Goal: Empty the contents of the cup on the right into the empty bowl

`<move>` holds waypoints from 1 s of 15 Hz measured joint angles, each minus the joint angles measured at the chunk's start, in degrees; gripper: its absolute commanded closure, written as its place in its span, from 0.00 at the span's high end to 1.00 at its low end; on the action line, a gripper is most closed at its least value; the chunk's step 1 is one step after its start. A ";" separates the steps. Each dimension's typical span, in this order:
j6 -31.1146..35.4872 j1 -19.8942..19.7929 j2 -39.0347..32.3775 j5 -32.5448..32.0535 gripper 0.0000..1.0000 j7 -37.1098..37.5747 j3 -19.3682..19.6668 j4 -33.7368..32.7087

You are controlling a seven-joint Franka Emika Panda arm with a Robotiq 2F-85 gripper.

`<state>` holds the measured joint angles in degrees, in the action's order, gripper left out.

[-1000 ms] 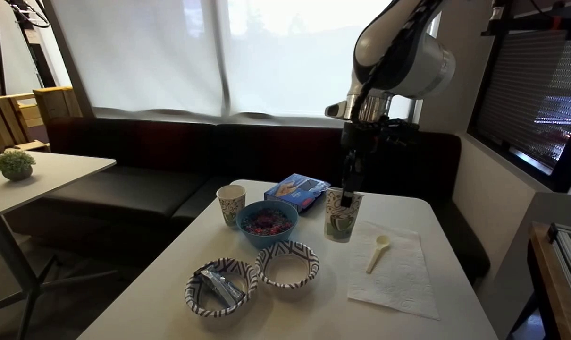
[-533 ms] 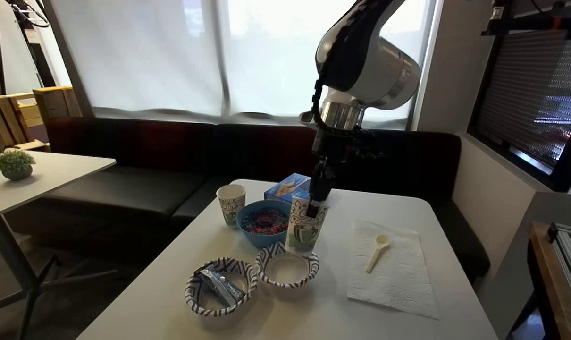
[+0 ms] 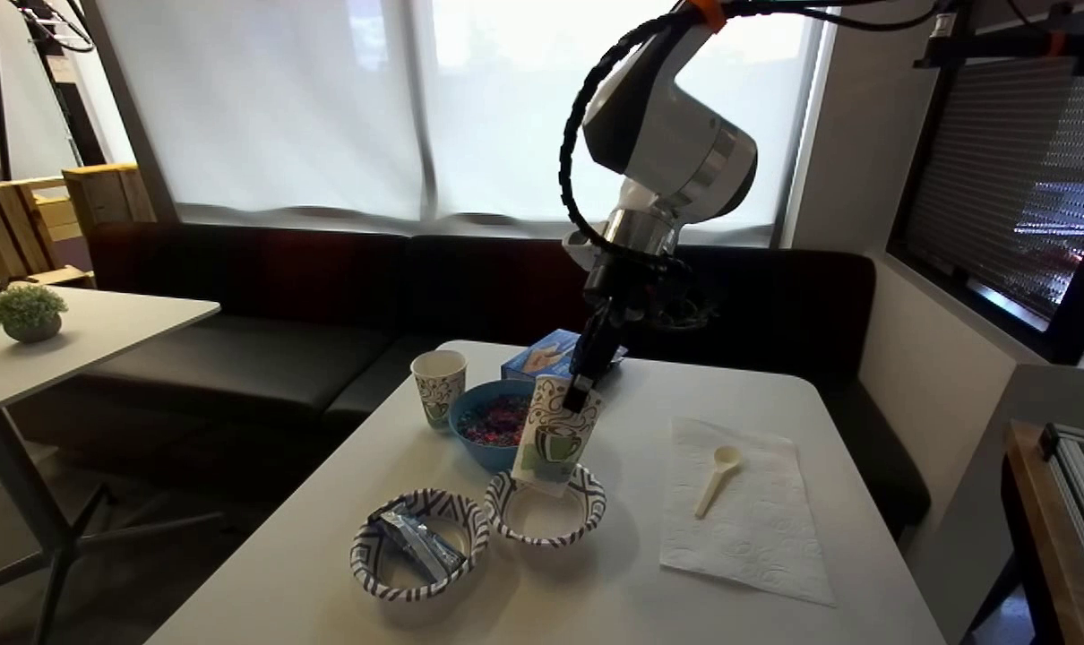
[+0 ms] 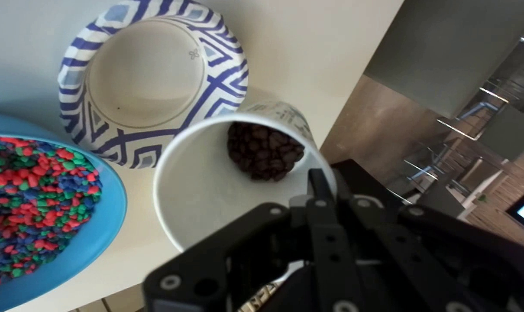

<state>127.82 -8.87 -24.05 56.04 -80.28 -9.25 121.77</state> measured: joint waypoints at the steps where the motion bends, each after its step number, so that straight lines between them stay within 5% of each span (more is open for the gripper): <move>1: -2.73 -0.54 -0.56 1.12 0.01 -1.05 0.65 -0.73; 6: -12.36 -1.37 -4.04 4.17 0.01 -3.29 3.56 -3.41; 15: -18.12 -0.97 -11.39 8.29 0.01 -4.47 4.13 -7.83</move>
<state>109.70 -9.83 -35.44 64.33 -84.75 -5.12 113.95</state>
